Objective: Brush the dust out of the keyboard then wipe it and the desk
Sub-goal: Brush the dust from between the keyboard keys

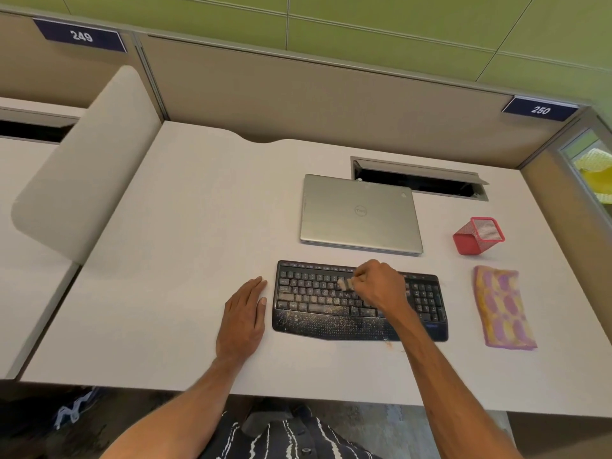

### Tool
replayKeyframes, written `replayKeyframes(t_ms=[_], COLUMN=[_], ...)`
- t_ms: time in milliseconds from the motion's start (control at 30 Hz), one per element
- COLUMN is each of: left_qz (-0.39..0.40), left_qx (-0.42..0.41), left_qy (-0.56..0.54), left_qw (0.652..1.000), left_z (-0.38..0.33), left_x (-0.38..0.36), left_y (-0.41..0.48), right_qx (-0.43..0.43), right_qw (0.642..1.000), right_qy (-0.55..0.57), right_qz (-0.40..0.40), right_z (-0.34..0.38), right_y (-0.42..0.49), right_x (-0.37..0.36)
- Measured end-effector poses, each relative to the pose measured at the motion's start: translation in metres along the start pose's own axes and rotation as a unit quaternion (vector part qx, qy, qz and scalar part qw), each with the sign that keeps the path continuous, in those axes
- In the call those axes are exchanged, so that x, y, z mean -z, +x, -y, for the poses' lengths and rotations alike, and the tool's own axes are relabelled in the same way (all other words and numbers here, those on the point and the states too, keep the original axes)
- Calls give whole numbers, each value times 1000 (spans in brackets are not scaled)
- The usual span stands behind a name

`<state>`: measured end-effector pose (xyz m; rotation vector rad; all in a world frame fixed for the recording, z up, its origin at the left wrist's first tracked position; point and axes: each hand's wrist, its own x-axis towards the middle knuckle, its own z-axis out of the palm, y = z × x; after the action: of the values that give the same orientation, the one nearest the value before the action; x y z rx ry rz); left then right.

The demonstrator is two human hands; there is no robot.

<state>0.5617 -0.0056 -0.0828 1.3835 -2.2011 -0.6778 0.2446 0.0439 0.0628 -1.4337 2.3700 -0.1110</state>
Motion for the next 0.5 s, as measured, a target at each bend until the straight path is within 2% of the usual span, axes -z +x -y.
replayKeyframes(t_ms=[100,267,400,500], left_qz=[3,1,1,4], left_qx=[1,0,-2,1], left_qy=[1,-2,-2,-4], left_qw=[1000,1000,1000,1000], left_z=[0,-1,0,0], left_x=[1,0,1,1], left_y=[0,0,0,0], right_qx=[-7,-14,-15,-15], right_qw=[1000,999,1000,1000], right_qy=[-2,17,-4,4], right_qz=[23,-27,28,-9], right_z=[2,2,3,4], right_y=[3,4,3,3], right_x=[3,3,2,5])
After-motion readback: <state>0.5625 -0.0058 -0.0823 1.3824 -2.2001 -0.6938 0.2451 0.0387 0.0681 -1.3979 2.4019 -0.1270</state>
